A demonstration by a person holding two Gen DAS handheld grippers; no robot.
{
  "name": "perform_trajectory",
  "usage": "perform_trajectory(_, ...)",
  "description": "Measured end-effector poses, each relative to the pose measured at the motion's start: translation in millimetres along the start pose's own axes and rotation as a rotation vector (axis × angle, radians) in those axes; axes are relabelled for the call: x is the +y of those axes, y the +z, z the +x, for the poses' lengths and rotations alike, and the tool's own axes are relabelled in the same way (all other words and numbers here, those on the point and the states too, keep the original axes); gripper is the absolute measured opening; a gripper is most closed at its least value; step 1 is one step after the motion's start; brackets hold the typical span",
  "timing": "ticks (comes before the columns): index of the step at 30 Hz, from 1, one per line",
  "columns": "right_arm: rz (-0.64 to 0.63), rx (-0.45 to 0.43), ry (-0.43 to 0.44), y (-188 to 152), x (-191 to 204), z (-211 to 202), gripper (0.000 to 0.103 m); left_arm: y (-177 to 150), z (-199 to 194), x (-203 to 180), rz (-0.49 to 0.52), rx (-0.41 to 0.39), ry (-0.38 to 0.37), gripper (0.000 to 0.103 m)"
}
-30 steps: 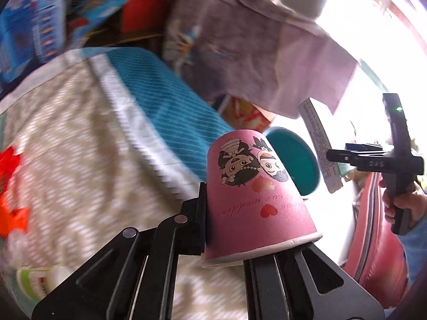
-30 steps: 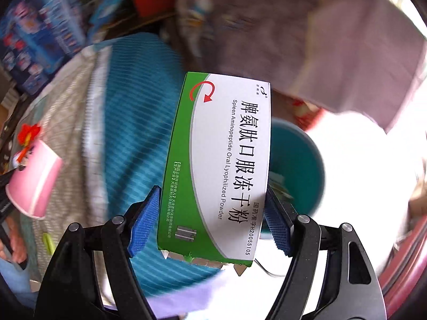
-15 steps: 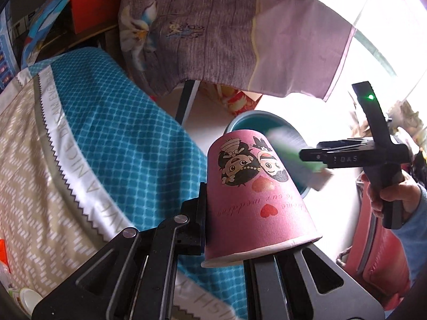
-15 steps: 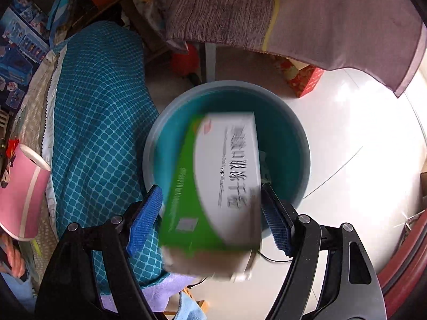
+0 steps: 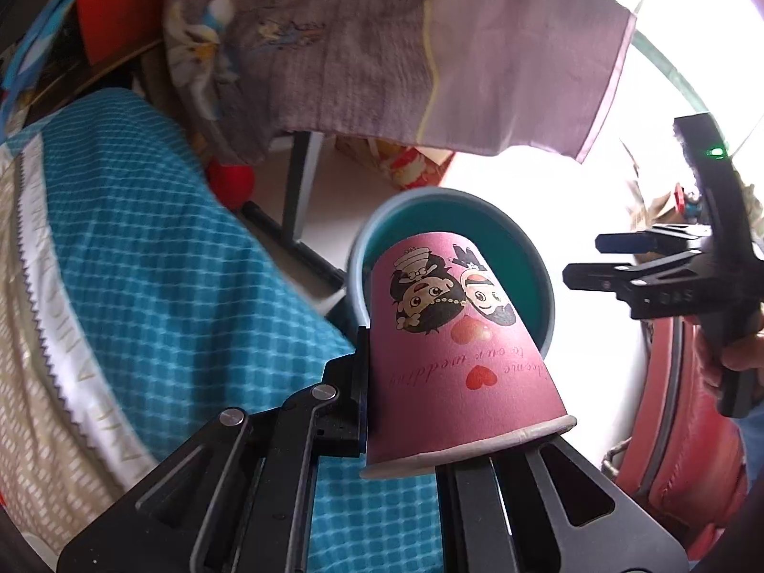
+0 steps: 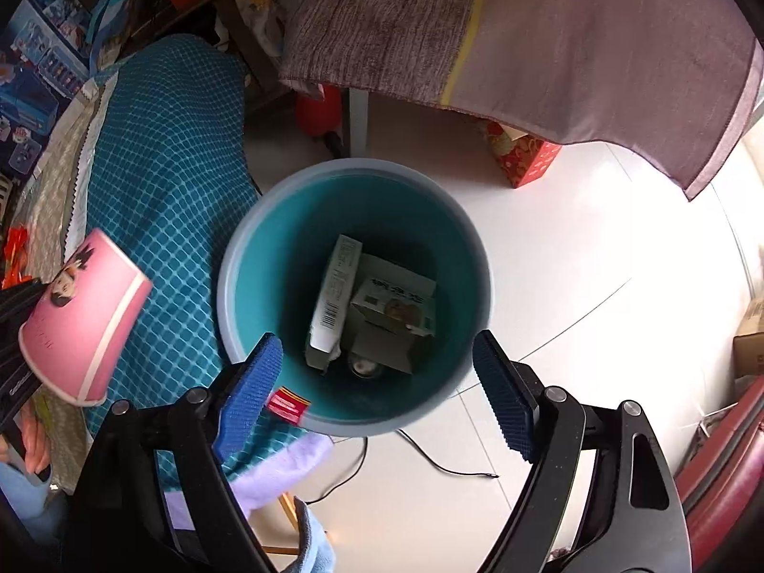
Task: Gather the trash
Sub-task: 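Open both grippers to drop the cup and box into the bucket, then move both tools back over the bed toward the Swisse bottle and green lid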
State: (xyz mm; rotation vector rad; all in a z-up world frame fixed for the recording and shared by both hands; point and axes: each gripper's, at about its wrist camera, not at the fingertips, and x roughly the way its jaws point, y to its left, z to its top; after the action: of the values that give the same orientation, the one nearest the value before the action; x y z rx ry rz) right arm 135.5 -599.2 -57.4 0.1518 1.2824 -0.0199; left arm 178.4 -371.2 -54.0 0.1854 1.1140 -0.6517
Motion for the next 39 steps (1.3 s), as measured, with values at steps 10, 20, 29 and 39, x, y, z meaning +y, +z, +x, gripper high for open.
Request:
perform_trajectory(10,0.041,-0.016,-0.038,-24,-32,-6,0.080,20,60,-37,0.051,0.124,0.002,0.037)
perform_trajectory(20,0.038,-0.023,-0.043,-17,-26,-12,0.081,11,32,-34,0.053,0.051,0.048,0.081)
perform_trajectory(29,-0.046,-0.007,-0.034,-10,9,-11,0.085,-4,-1,-12,0.000,-0.005,0.075,0.092)
perform_trajectory(39,-0.120,-0.020,-0.030,-9,44,-19,0.085,-23,-36,3,-0.031,-0.051,0.123,0.094)
